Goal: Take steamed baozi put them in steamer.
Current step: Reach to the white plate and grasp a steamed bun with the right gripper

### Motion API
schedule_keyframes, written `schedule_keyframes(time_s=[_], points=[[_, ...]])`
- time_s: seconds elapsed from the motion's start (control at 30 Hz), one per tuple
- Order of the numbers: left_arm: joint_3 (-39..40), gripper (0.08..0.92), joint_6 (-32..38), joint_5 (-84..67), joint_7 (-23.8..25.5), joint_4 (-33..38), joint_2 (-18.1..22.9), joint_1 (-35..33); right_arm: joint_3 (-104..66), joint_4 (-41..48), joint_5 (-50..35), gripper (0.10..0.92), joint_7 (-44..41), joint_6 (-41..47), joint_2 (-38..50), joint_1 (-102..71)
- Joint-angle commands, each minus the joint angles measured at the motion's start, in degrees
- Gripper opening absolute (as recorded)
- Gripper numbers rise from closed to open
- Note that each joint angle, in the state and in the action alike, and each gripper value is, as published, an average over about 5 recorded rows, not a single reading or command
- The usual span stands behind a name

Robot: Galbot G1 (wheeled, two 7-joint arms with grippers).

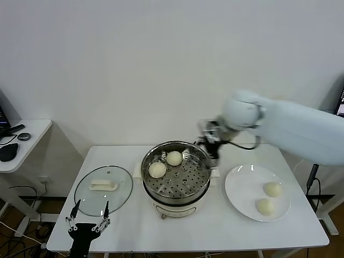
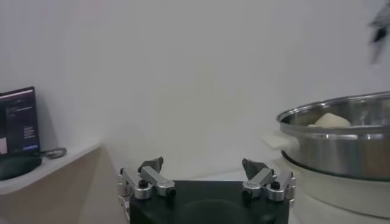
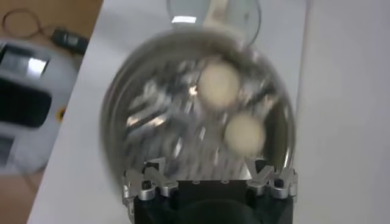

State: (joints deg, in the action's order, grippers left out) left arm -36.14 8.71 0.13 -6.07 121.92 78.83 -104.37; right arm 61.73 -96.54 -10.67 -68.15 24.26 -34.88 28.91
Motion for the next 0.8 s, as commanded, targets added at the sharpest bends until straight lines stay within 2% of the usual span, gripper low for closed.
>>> schedule_keyframes(time_s=[0.03, 0.13, 0.3, 0.8], points=[[0.01, 0.823, -0.01, 0.13, 0.02, -0.10, 0.05, -0.14, -11.28, -5.47, 15.39, 0.823, -8.52, -13.82, 22.35, -13.85], [-0.09, 0.823, 0.01, 0.22, 0.01, -0.13, 0.10, -0.37, -16.18, -3.40, 18.98, 0.823, -8.22, -15.88, 24.31, -22.53], [-0.54, 0.823, -0.02, 0.29, 0.02, 0.21, 0.30, -0.76, -17.90, 1.49, 23.03, 0.823, -6.00, -18.38, 22.32, -30.28], [-1.36, 0.823, 0.09, 0.39, -0.03, 0.43, 0.84, -1.39, -22.39, 9.08, 23.32, 0.823, 2.59, -16.49, 13.54, -41.28]])
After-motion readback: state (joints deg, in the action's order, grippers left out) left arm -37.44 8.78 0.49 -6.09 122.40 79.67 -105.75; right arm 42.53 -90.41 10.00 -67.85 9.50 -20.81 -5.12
